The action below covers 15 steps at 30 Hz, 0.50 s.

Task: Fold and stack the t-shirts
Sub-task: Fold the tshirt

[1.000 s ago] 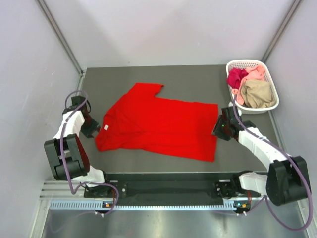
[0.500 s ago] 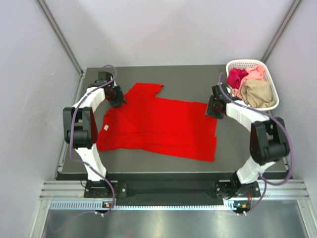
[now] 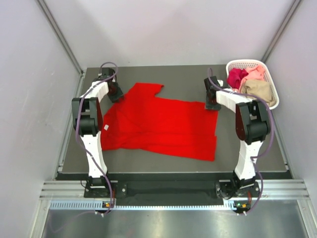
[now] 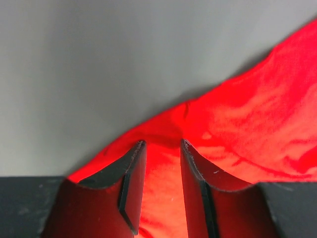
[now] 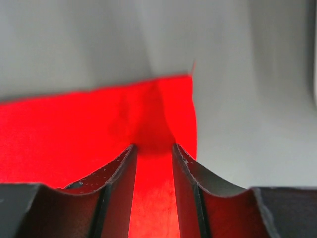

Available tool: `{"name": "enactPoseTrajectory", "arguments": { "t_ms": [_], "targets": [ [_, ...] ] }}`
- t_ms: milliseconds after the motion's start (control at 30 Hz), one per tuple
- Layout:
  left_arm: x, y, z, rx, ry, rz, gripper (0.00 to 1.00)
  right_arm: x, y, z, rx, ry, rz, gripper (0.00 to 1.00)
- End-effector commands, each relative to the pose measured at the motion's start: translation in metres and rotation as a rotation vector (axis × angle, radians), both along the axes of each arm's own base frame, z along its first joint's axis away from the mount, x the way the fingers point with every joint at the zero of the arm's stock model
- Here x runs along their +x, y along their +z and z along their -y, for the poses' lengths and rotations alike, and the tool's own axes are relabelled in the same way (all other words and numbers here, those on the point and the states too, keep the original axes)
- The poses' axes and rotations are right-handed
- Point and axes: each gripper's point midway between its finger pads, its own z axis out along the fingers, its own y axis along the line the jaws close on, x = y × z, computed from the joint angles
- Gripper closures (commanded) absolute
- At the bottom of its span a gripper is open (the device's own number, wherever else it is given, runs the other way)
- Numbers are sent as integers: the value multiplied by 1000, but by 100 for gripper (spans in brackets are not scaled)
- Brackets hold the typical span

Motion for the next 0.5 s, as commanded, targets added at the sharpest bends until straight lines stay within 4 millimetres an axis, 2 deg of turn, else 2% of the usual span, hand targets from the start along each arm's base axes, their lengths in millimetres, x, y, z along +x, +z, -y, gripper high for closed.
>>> {"name": "enactPoseTrajectory", "arguments": {
  "t_ms": [0, 133, 233, 333, 467],
  "targets": [
    [7, -28, -21, 94, 74, -42, 61, 18, -2, 16, -104, 1, -2, 64],
    [18, -37, -26, 119, 75, -48, 62, 32, -7, 20, -123, -1, -3, 64],
    [28, -37, -27, 133, 46, -35, 64, 39, -15, 25, -135, -9, -17, 64],
    [36, -33, -23, 131, -1, -16, 64, 49, -10, 27, -139, -12, -7, 65],
    [44, -11, -12, 97, -94, 53, 63, 59, -3, 30, -141, -12, 13, 65]
  ]
}}
